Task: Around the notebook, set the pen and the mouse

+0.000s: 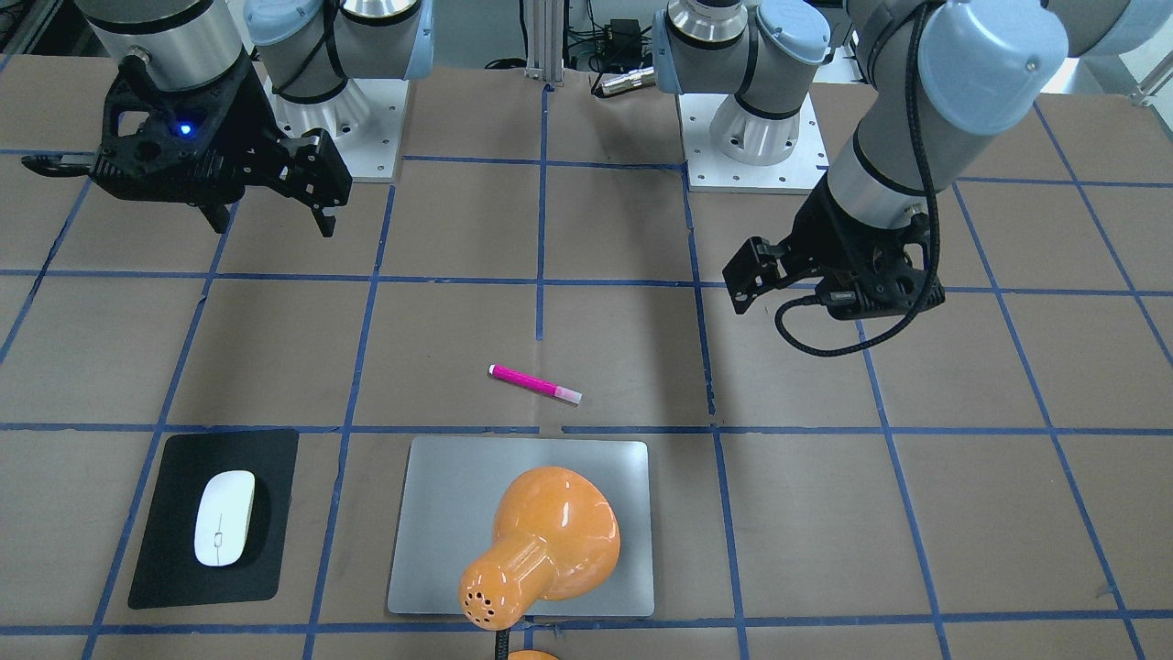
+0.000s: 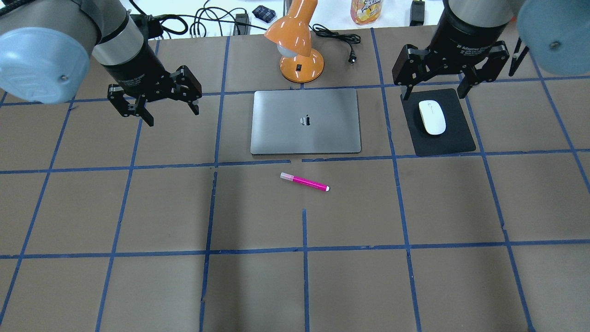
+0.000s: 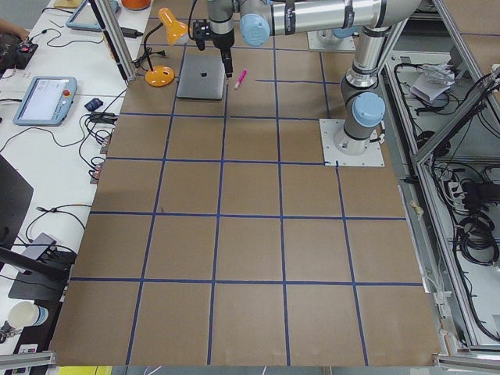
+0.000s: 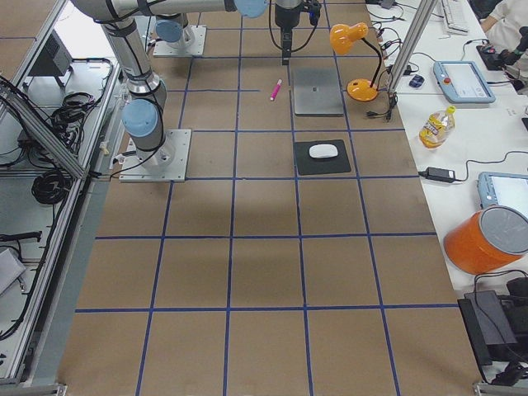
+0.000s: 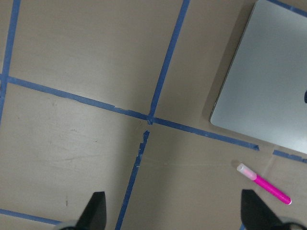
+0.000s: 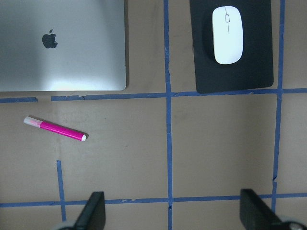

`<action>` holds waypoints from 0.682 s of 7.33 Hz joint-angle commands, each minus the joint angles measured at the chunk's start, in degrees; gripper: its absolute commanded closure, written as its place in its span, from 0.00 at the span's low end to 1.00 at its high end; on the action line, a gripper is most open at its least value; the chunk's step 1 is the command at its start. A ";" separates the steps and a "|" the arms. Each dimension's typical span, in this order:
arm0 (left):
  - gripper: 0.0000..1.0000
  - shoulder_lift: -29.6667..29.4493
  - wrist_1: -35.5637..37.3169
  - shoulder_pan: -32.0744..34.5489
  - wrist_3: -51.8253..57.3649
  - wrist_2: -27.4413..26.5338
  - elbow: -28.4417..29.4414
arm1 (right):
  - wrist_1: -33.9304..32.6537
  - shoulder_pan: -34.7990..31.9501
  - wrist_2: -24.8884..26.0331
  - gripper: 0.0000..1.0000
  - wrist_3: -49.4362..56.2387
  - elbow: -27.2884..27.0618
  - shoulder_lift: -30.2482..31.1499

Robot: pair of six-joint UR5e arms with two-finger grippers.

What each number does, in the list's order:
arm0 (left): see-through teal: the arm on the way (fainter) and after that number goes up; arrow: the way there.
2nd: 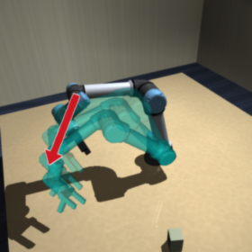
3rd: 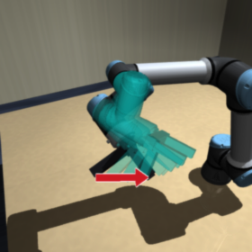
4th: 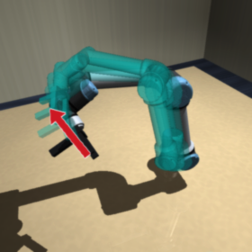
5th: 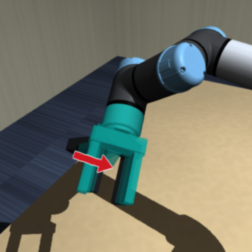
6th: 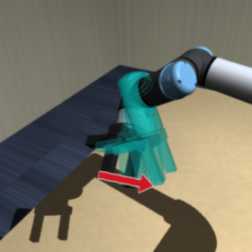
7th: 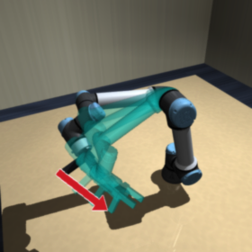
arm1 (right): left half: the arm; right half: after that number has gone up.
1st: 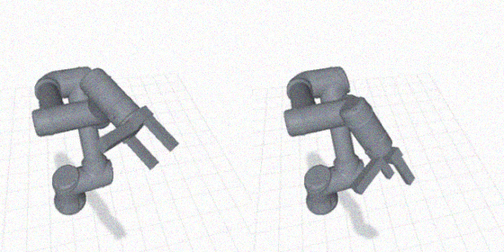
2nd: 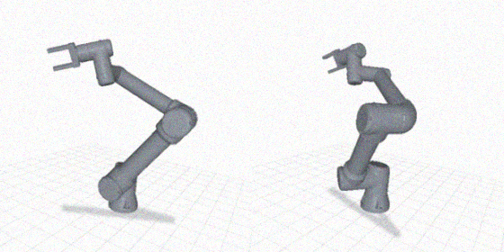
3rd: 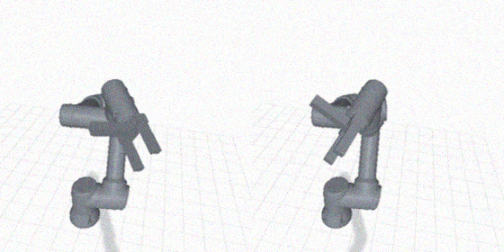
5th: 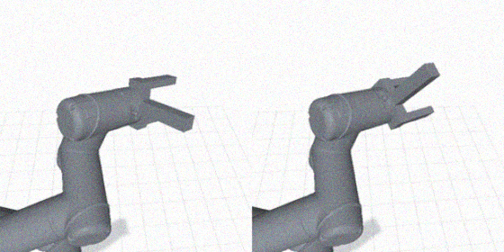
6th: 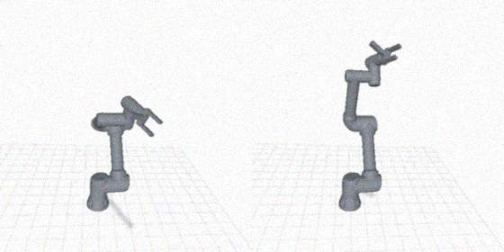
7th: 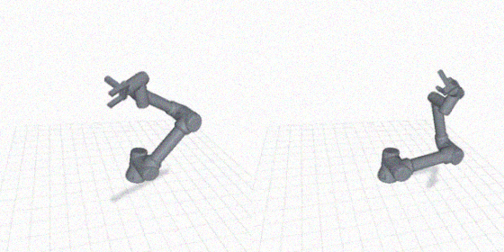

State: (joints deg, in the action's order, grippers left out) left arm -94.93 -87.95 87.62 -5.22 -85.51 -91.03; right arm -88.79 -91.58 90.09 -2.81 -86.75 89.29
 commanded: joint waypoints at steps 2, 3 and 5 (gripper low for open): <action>0.00 6.14 -7.30 -2.62 9.15 -3.67 -1.43 | -0.25 0.00 0.00 0.00 0.00 0.00 0.01; 0.00 7.20 -8.19 -4.37 10.04 -3.70 -2.47 | -0.42 0.00 -0.09 0.00 0.00 0.00 -0.08; 0.00 9.14 -8.20 -4.48 9.97 -3.78 -3.54 | -0.42 0.00 0.00 0.00 0.00 0.00 -0.08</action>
State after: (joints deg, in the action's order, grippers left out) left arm -86.85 -95.82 83.45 4.53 -88.89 -94.00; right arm -89.22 -91.58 90.03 -2.81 -86.75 89.22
